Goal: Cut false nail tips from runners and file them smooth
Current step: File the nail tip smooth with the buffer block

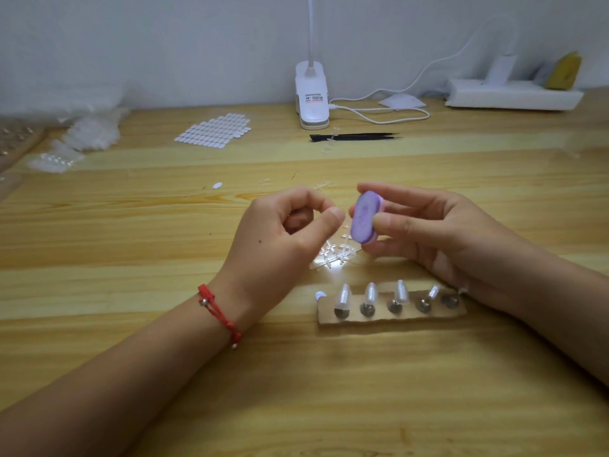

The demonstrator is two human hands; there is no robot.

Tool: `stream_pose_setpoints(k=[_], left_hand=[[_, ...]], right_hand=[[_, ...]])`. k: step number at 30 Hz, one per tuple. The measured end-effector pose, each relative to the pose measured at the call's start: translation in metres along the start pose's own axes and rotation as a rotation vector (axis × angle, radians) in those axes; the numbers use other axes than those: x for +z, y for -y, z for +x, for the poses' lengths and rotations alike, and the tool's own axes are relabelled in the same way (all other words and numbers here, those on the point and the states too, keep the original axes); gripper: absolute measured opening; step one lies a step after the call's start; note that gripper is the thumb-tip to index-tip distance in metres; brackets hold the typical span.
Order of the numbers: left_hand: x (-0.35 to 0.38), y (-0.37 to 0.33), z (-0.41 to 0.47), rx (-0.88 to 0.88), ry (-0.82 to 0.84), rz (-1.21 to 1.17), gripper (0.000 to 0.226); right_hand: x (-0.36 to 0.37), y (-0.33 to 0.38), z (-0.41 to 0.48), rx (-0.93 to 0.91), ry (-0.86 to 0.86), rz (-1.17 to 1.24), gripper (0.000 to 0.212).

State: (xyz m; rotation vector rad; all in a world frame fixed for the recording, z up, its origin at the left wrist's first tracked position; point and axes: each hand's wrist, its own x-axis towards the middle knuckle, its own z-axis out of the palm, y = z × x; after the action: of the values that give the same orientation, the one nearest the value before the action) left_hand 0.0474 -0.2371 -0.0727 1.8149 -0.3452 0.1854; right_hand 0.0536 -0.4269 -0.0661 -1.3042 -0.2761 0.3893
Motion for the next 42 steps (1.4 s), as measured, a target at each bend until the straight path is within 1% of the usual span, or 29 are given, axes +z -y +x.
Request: stream_pose_setpoints(k=[2, 6, 8, 10, 12, 14, 16, 19, 22, 24, 27, 31, 35, 39, 42], left_hand=[[-0.0018, -0.0002, 0.0011, -0.017, -0.026, -0.038, 0.014], [-0.001, -0.0002, 0.0011, -0.007, 0.091, 0.05, 0.015], [-0.0009, -0.0007, 0.0006, -0.003, 0.082, 0.047, 0.014], [-0.0016, -0.0015, 0.0004, 0.004, 0.067, 0.041, 0.014], [-0.0018, -0.0012, 0.0002, 0.0, 0.092, 0.047, 0.015], [-0.0013, -0.0011, 0.0001, -0.008, 0.125, 0.05, 0.015], [-0.001, -0.0011, 0.0003, -0.018, 0.113, 0.038, 0.014], [-0.0018, -0.001, 0.0007, -0.02, 0.073, 0.032, 0.016], [-0.0022, -0.0004, 0.0003, -0.025, 0.121, 0.042, 0.019], [-0.0026, -0.0009, -0.0002, -0.016, 0.122, 0.036, 0.019], [-0.003, -0.0008, -0.0002, -0.009, 0.08, 0.033, 0.02], [-0.002, -0.0025, -0.0006, -0.011, 0.146, 0.054, 0.017], [-0.0026, -0.001, -0.0005, -0.003, 0.101, 0.049, 0.018], [-0.0027, -0.002, -0.0004, -0.004, 0.157, 0.068, 0.018], [-0.0028, -0.0031, 0.0001, -0.022, 0.115, 0.035, 0.019]], right_hand=[[0.0013, 0.0002, -0.0007, 0.012, 0.021, -0.038, 0.041], [0.0021, -0.0011, -0.0006, -0.005, -0.01, -0.024, 0.039], [0.0023, -0.0007, -0.0005, -0.005, -0.022, -0.008, 0.038], [0.0027, 0.0001, -0.0016, 0.011, 0.002, -0.04, 0.04], [0.003, -0.0001, -0.0024, 0.017, 0.01, -0.069, 0.041], [0.0024, -0.0007, -0.0021, 0.001, -0.019, -0.039, 0.039], [0.0023, -0.0003, -0.0019, -0.005, -0.028, -0.018, 0.039], [0.003, 0.0007, -0.0025, 0.013, 0.008, -0.089, 0.043], [0.0012, -0.0002, -0.0012, -0.001, -0.012, -0.035, 0.04], [0.0006, -0.0003, -0.0007, -0.001, -0.014, -0.003, 0.038], [0.0007, -0.0002, -0.0018, 0.023, 0.03, -0.066, 0.039], [-0.0009, -0.0013, -0.0015, 0.004, -0.01, -0.028, 0.038], [-0.0005, -0.0003, -0.0022, 0.025, 0.034, -0.093, 0.038], [-0.0004, -0.0013, -0.0024, 0.0, -0.008, -0.084, 0.039], [0.0003, -0.0002, -0.003, 0.013, 0.026, -0.116, 0.041]])
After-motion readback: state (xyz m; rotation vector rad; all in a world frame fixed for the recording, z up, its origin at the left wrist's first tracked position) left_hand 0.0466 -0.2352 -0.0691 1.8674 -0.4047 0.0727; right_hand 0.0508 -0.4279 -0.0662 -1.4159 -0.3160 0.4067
